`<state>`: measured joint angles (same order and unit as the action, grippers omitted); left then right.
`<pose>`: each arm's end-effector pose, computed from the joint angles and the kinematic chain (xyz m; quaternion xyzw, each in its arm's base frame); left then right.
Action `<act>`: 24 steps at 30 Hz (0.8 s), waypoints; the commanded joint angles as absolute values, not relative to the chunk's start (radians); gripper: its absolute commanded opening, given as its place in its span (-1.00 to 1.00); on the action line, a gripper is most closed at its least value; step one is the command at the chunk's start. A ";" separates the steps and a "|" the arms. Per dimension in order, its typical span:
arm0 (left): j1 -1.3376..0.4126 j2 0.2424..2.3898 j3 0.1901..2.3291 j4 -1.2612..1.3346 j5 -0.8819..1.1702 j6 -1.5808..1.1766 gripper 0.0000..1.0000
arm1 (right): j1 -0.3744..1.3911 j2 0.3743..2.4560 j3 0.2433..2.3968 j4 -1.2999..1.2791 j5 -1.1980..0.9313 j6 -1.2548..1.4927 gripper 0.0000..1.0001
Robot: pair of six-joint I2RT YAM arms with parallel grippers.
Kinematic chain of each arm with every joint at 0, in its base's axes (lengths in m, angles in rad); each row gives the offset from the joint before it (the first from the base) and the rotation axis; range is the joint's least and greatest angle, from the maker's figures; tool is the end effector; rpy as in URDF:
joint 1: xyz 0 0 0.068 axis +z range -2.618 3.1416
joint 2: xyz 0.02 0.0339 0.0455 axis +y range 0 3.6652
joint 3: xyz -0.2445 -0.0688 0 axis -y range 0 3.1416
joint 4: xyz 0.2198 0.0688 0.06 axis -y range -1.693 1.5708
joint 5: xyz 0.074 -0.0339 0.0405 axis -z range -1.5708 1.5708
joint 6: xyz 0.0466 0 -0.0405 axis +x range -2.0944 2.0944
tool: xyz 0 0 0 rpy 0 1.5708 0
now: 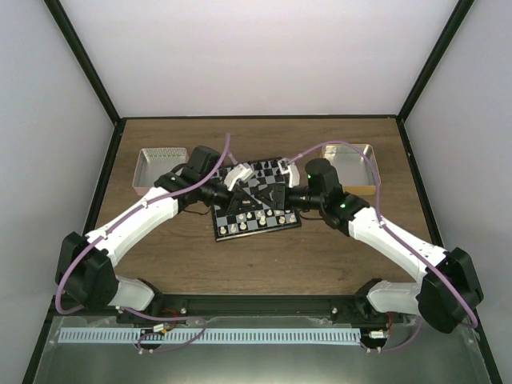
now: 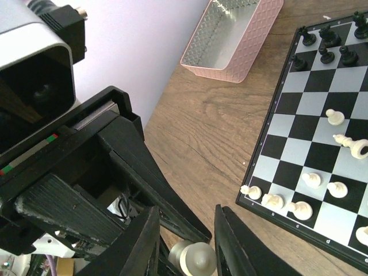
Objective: Set up the chess pieces on the board
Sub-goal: Place the chess piece on the chessboard.
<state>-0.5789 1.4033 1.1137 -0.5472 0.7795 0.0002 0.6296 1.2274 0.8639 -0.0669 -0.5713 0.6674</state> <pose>0.2154 -0.1799 0.2698 0.3772 0.7885 -0.4346 0.2169 0.2012 0.1778 0.2744 -0.1368 0.8104 0.5019 0.2695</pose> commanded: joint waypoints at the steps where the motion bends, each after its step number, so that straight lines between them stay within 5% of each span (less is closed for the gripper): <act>1: -0.584 1.378 1.105 -0.488 0.798 -0.006 -0.71 | 0.624 1.223 0.854 -0.029 -0.611 0.669 -0.50; 9: -0.584 1.374 1.098 -0.476 0.766 -0.019 -0.58 | 0.625 1.204 0.843 -0.022 -0.554 0.682 -0.97; 15: -0.584 1.361 1.080 -0.417 0.680 -0.066 -0.03 | 0.626 1.174 0.799 0.028 -0.439 0.645 -0.99; 24: -0.584 1.146 0.971 -0.257 0.396 -0.125 0.13 | 0.677 1.171 0.791 -0.006 -0.166 0.546 -0.95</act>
<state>-0.5827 1.2728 1.0103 -0.3851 0.5671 -0.0921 0.6369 1.1900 0.7952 -0.0082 -0.3466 0.6174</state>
